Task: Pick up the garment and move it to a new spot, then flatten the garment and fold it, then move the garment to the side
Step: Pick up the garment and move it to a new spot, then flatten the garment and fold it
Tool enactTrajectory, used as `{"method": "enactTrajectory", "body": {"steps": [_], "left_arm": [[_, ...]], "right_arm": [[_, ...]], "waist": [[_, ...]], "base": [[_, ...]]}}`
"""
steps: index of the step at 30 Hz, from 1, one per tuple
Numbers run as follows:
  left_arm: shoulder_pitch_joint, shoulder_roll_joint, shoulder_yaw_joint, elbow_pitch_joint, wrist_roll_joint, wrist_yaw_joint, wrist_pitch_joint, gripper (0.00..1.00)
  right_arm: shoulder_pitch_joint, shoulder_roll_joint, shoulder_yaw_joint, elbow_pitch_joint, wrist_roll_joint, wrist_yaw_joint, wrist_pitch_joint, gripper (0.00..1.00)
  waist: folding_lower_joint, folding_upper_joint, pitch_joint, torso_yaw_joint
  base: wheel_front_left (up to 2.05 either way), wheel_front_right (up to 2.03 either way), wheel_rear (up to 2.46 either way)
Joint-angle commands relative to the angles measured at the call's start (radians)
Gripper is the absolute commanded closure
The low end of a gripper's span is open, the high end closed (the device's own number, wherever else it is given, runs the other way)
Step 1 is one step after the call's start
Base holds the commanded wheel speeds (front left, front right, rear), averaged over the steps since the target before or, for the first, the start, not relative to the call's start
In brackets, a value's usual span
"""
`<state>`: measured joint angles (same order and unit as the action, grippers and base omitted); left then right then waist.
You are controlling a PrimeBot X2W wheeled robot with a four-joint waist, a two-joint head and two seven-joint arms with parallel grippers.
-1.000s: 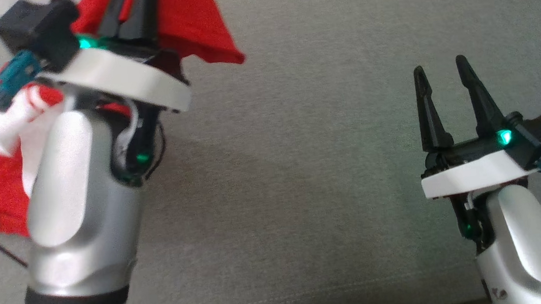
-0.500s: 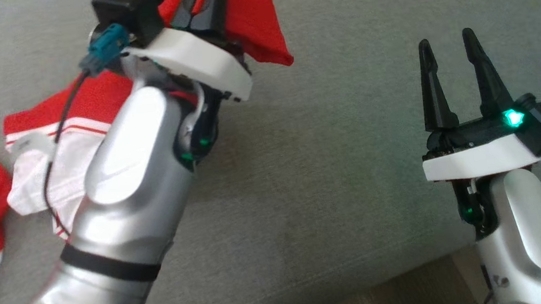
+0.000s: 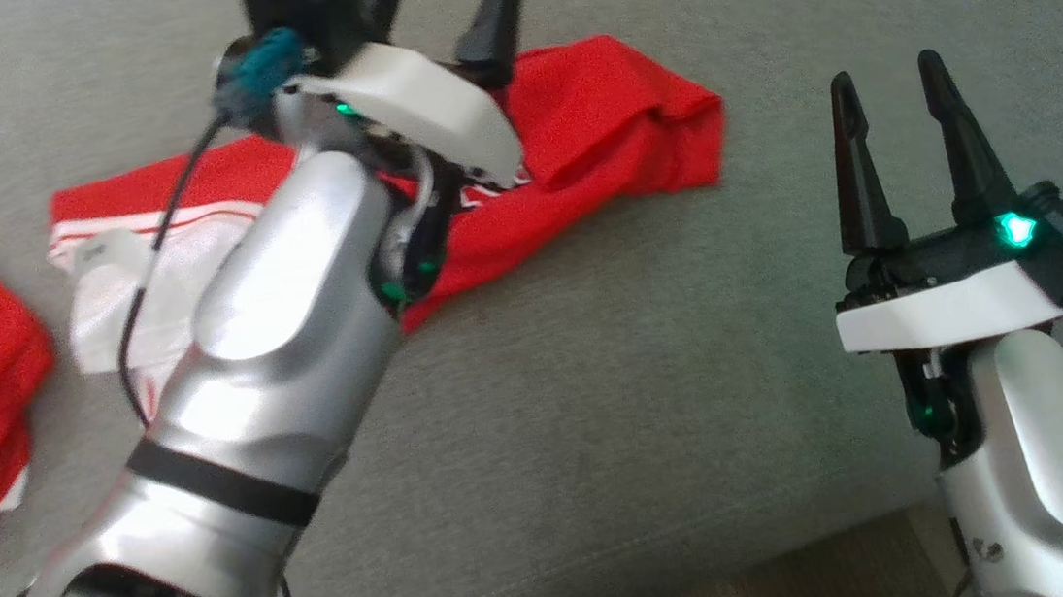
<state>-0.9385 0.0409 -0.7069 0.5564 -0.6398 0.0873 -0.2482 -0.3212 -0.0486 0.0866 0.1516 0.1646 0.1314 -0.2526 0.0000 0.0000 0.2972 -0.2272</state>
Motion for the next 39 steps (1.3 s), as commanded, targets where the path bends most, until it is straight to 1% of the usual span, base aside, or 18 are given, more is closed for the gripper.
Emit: {"method": "enactTrajectory", "body": {"steps": [1, 3, 4, 7, 11, 13, 17, 20, 25, 28, 31, 34, 39], "left_arm": [[-0.016, 0.033, 0.048, -0.026, -0.001, -0.003, -0.011, 0.00], [0.021, 0.059, 0.079, -0.030, -0.001, -0.006, -0.013, 0.00], [0.076, 0.087, 0.111, -0.047, 0.004, -0.007, -0.013, 0.00], [0.178, 0.125, 0.154, -0.078, 0.007, -0.012, -0.013, 0.00], [0.327, 0.167, 0.205, -0.139, 0.014, -0.017, -0.013, 0.00], [0.406, 0.174, 0.231, -0.174, 0.015, -0.014, -0.013, 0.00], [0.511, 0.170, 0.266, -0.225, 0.021, -0.014, -0.013, 0.00], [0.584, 0.145, 0.298, -0.266, 0.036, -0.012, -0.013, 0.00], [0.626, 0.094, 0.344, -0.312, 0.078, -0.023, -0.013, 0.00], [0.636, 0.074, 0.365, -0.320, 0.103, -0.037, -0.013, 0.00], [0.643, 0.062, 0.383, -0.317, 0.124, -0.051, -0.013, 0.00], [0.649, 0.053, 0.398, -0.308, 0.140, -0.062, -0.013, 0.00], [0.647, 0.039, 0.412, -0.298, 0.162, -0.082, -0.013, 0.00]], "right_arm": [[-0.013, -0.002, 0.015, -0.027, -0.011, -0.001, -0.009, 0.00], [-0.007, -0.002, 0.014, -0.018, -0.028, -0.001, -0.009, 0.00], [0.003, -0.002, 0.014, -0.008, -0.044, -0.001, -0.009, 0.00], [0.021, -0.002, 0.012, 0.010, -0.065, -0.001, -0.009, 0.00], [0.045, -0.002, 0.022, 0.031, -0.076, -0.001, -0.009, 0.00], [0.058, -0.002, 0.026, 0.036, -0.076, -0.001, -0.007, 0.00], [0.078, -0.002, 0.037, 0.043, -0.078, -0.001, -0.003, 0.00], [0.093, -0.002, 0.051, 0.049, -0.092, -0.001, 0.003, 0.00], [0.086, -0.002, 0.068, 0.044, -0.112, -0.001, 0.015, 0.00], [0.069, -0.002, 0.101, 0.044, -0.131, -0.001, 0.030, 0.00], [0.042, -0.002, 0.155, 0.058, -0.148, -0.001, 0.045, 0.00], [0.005, -0.007, 0.237, 0.096, -0.169, -0.001, 0.062, 0.00], [-0.082, -0.061, 0.386, 0.206, -0.175, -0.001, 0.084, 0.00]], "waist": [[0.0000, 0.0000, -0.034, 0.061], [0.0000, 0.0000, -0.056, 0.102], [0.0000, 0.0000, -0.079, 0.142], [0.0000, 0.0000, -0.108, 0.198], [0.0000, 0.0000, -0.140, 0.246], [0.0000, 0.0000, -0.150, 0.264], [0.0000, 0.0000, -0.161, 0.285], [0.0000, 0.0000, -0.165, 0.304], [0.0000, 0.0000, -0.156, 0.340], [0.0000, 0.0000, -0.149, 0.361], [0.0000, 0.0000, -0.139, 0.379], [0.0000, 0.0000, -0.130, 0.397], [0.0000, 0.0000, -0.100, 0.425]], "base": [[0.00, 0.00, 0.00], [0.00, 0.00, 0.00], [0.00, 0.00, 0.00], [0.00, 0.00, 0.00], [0.00, 0.00, 0.00], [0.00, 0.00, 0.00], [0.00, 0.00, 0.00], [0.00, 0.00, 0.00], [0.00, 0.00, 0.00], [0.00, 0.00, 0.00], [0.00, 0.00, 0.00], [0.00, 0.00, 0.00], [0.00, 0.00, 0.00]]}}
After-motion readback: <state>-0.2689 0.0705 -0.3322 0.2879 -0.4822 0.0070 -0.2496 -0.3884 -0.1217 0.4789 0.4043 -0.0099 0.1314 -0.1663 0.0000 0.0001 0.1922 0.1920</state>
